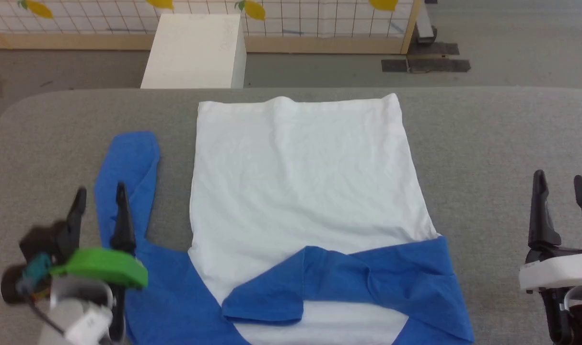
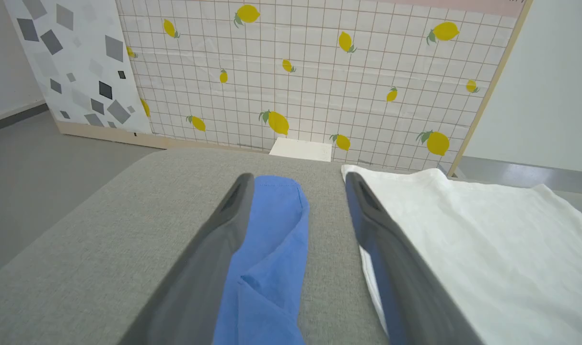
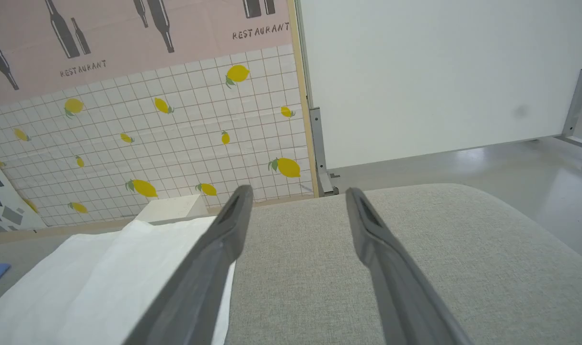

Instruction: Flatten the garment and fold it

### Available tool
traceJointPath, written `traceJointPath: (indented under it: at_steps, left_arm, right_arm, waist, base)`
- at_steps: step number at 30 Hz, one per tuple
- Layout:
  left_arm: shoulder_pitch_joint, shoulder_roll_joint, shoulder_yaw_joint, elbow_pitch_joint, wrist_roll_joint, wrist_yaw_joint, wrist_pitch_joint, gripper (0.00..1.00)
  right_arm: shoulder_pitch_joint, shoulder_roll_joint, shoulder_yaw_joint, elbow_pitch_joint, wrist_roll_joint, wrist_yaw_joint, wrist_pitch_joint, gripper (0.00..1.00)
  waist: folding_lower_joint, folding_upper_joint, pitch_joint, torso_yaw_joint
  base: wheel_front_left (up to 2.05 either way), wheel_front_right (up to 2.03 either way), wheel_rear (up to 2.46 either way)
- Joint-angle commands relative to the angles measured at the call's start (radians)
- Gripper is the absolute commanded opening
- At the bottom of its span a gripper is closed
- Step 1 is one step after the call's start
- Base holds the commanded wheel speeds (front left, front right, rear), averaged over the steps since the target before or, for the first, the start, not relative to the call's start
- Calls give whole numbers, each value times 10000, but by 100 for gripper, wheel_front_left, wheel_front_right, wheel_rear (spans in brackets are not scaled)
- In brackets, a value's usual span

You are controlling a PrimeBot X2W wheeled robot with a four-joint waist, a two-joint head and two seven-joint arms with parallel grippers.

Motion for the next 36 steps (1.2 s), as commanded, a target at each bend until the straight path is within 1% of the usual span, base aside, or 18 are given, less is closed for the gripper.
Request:
traceJointPath:
  at_steps: [1, 5, 10, 13, 14, 16, 18, 20, 22, 24, 27, 29, 30, 31, 32, 34, 36]
  left_arm:
    - [-719, 271, -11, 208, -99, -101, 224, 100]
    - [-2766, 1194, -107, 1457, -633, -393, 1695, 100]
    - [-5227, 2417, -67, 2829, -1696, -539, 4241, 100]
    - [-6149, 2984, -43, 3419, -2380, -562, 6140, 100]
    - [-6394, 3170, -34, 3564, -2630, -566, 6920, 100]
    - [-6724, 3459, 5, 3724, -2946, -541, 8108, 100]
    - [-6899, 3702, 18, 3845, -3135, -487, 9045, 100]
    - [-7038, 3968, 40, 4089, -3282, -486, 9690, 100]
    - [-7086, 4113, 53, 4365, -3409, -480, 10172, 100]
    - [-7059, 4236, 1, 4545, -3379, -467, 10370, 100]
    - [-6926, 4174, 55, 4840, -3553, -444, 10481, 100]
    - [-6775, 3974, 122, 5073, -3819, -427, 10721, 100]
    - [-6729, 3849, 179, 5096, -3990, -436, 10746, 81]
    - [-6705, 3764, 253, 5094, -4131, -448, 10663, 18]
    - [-6652, 3652, 292, 5104, -4315, -472, 10643, 0]
    - [-6516, 3338, 352, 4816, -4588, -497, 10421, 0]
    - [-6359, 3160, 474, 4605, -4844, -516, 10216, 0]
  right_arm:
    - [14, 10, -53, -61, 78, -15, -92, 100]
    - [-370, 12, -107, -368, 110, -15, 15, 100]
    - [-1022, 13, 33, -998, 114, -15, 280, 100]
    - [-1337, 13, 105, -1275, 178, -15, 305, 100]
    - [-1428, 13, 141, -1347, 217, -15, 300, 100]
    - [-1553, 13, 179, -1436, 247, -15, 260, 100]
    - [-1645, 13, 220, -1454, 274, -15, 204, 100]
    - [-1730, 14, 261, -1443, 285, -15, 130, 100]
    - [-1793, 14, 275, -1389, 297, -15, 70, 100]
    - [-1845, 14, 235, -1356, 275, -15, 23, 100]
    - [-1897, 14, 170, -1353, 243, -15, -4, 100]
    - [-1910, 14, 114, -1364, 223, -15, -4, 100]
    - [-1904, 14, 61, -1373, 203, -15, 6, 100]
    - [-1901, 14, 25, -1390, 180, -15, 12, 100]
    - [-1897, 14, -18, -1402, 158, -15, 22, 100]
    - [-1860, 14, -166, -1387, 143, -15, 10, 100]
    - [-1829, 14, -248, -1336, 170, -15, 7, 100]
  waist:
    - [0, 0, 352, 100]
    - [0, 0, 1204, 90]
    - [0, 0, 2635, -125]
    - [0, 0, 3396, -283]
    - [0, 0, 3658, -340]
    - [0, 0, 4037, -382]
    - [0, 0, 4292, -427]
    - [0, 0, 4466, -479]
    - [0, 0, 4553, -518]
    - [0, 0, 4591, -523]
    - [0, 0, 4603, -513]
    - [0, 0, 4568, -477]
    - [0, 0, 4544, -425]
    - [0, 0, 4525, -388]
    - [0, 0, 4485, -344]
    - [0, 0, 4325, -193]
    - [0, 0, 4144, -60]
  base:
    - [0, 0, 0]
    - [0, 0, 0]
    - [0, 0, 0]
    - [0, 0, 0]
    - [0, 0, 0]
    - [0, 0, 0]
    - [0, 0, 0]
    - [0, 0, 0]
    - [0, 0, 0]
    - [0, 0, 0]
    - [0, 0, 0]
    - [0, 0, 0]
    - [0, 0, 0]
    - [0, 0, 0]
    - [0, 0, 0]
    - [0, 0, 0]
    - [0, 0, 0]
